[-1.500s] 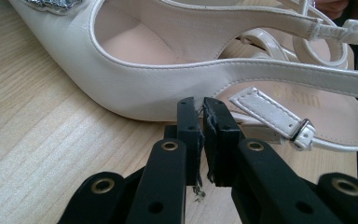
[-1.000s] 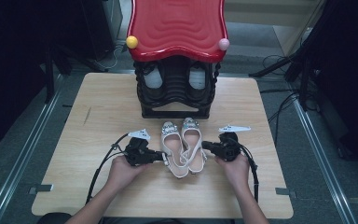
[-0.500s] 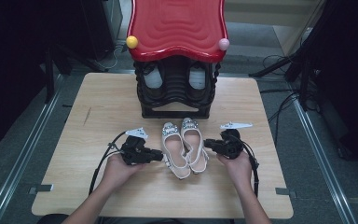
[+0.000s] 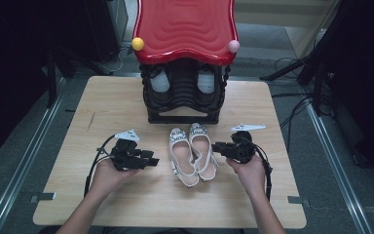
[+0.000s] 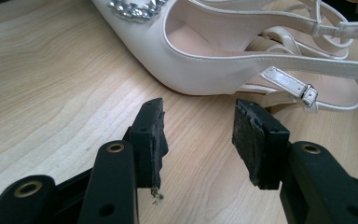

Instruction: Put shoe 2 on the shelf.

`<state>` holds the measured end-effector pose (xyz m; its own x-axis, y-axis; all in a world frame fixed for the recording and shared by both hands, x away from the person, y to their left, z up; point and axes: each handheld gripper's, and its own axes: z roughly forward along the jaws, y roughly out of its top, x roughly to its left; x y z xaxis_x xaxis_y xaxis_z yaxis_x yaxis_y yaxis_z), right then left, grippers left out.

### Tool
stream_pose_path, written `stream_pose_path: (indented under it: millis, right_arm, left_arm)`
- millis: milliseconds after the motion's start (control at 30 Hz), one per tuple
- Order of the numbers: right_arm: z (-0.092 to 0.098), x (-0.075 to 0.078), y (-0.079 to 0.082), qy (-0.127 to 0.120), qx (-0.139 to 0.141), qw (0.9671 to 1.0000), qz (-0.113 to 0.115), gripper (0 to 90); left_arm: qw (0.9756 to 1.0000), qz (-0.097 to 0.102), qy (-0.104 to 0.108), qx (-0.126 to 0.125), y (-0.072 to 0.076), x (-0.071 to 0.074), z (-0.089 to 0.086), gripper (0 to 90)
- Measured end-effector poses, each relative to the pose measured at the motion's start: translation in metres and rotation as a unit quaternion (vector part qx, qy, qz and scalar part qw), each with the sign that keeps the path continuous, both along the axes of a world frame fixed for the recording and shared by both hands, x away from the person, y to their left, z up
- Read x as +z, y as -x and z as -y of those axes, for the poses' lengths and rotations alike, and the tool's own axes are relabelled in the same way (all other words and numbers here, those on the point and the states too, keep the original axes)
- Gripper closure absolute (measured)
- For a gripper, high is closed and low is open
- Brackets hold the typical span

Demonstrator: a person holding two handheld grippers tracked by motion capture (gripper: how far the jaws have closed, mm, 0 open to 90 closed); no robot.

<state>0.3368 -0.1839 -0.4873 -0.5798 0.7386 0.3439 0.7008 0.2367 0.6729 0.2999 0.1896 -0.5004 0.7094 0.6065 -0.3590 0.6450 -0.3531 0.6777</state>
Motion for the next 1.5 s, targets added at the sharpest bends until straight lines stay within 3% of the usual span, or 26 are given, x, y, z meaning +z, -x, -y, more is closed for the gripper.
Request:
stream_pose_path:
  millis: [300, 800, 1067, 1233, 1300, 1467, 1500]
  right_arm:
    - [-0.011, 0.016, -0.004, 0.0, 0.015, 0.9999, 0.003, 69.6]
    - [-0.056, 0.023, -0.024, 0.045, 0.05, 0.9965, -0.05, 63.7]
    - [-0.081, 0.021, -0.025, 0.077, 0.07, 0.9918, -0.074, 61.1]
    - [-0.092, 0.014, -0.025, 0.112, 0.073, 0.9868, -0.091, 57.8]
    - [-0.096, 0.009, -0.024, 0.132, 0.075, 0.9835, -0.099, 56.9]
    - [-0.101, 0.005, -0.022, 0.151, 0.068, 0.9807, -0.104, 56.3]
    - [-0.103, 0.003, -0.022, 0.159, 0.068, 0.9787, -0.111, 56.0]
  left_arm:
    - [0.9998, 0.013, -0.011, 0.007, 0.0, 0.003, -0.003, 50.2]
    - [0.9994, 0.024, -0.002, 0.026, 0.0, 0.005, -0.009, 48.9]
    - [0.9993, 0.026, -0.006, 0.025, 0.0, 0.005, -0.009, 48.8]
    - [0.9993, 0.026, -0.007, 0.024, -0.001, 0.004, -0.009, 48.7]
    - [0.9993, 0.026, -0.008, 0.024, -0.002, 0.004, -0.008, 48.7]
    - [0.9993, 0.026, -0.01, 0.024, -0.003, 0.003, -0.007, 48.4]
    - [0.9993, 0.026, -0.011, 0.023, -0.003, 0.003, -0.007, 48.3]
